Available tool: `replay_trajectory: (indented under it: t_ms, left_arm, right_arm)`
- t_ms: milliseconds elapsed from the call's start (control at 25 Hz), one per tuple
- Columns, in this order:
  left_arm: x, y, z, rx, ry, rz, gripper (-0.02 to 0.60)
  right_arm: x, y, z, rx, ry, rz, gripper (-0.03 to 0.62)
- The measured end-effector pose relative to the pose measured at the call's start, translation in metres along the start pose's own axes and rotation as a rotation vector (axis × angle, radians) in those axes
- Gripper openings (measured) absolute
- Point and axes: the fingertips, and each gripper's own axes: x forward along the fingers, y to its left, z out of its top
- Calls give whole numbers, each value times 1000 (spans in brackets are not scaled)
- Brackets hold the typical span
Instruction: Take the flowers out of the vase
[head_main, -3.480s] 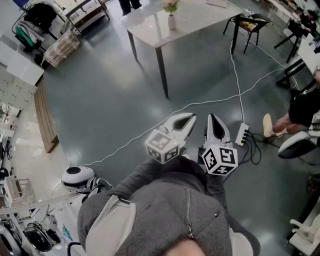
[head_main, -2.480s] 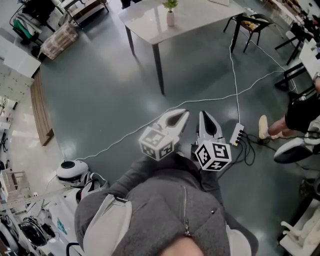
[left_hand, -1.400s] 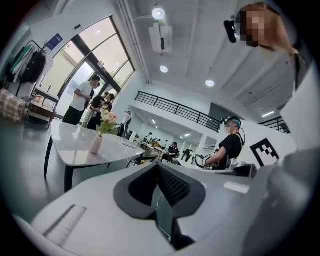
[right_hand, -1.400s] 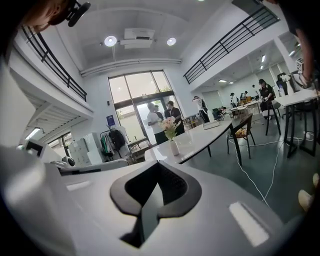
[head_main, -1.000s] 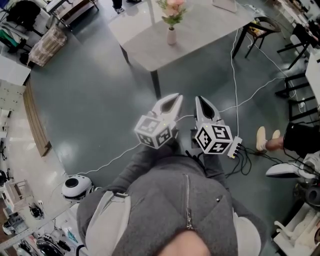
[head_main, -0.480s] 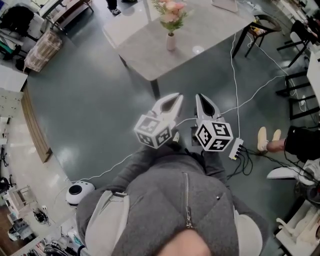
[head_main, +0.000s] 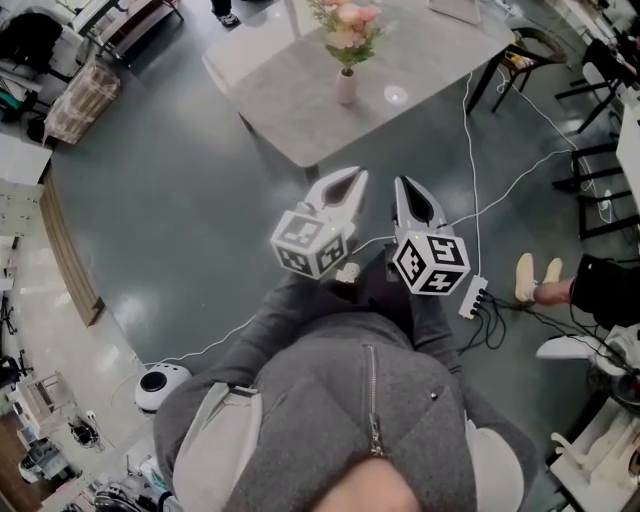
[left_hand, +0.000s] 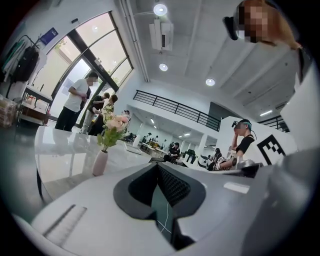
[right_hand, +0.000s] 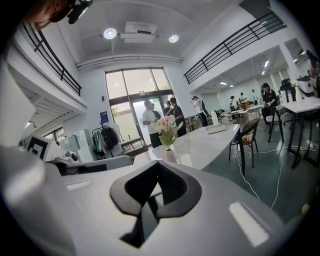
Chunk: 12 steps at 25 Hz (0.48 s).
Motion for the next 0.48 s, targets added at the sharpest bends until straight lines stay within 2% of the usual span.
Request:
replay_trajectory:
  t_ms: [160, 480]
  left_arm:
    - [12, 12, 13, 33, -19, 10, 9]
    - [38, 24, 23, 37, -37, 30, 9]
  right_arm:
    - [10, 5, 11, -16, -19, 4, 3]
    - [33, -7, 21, -10, -11, 36, 3]
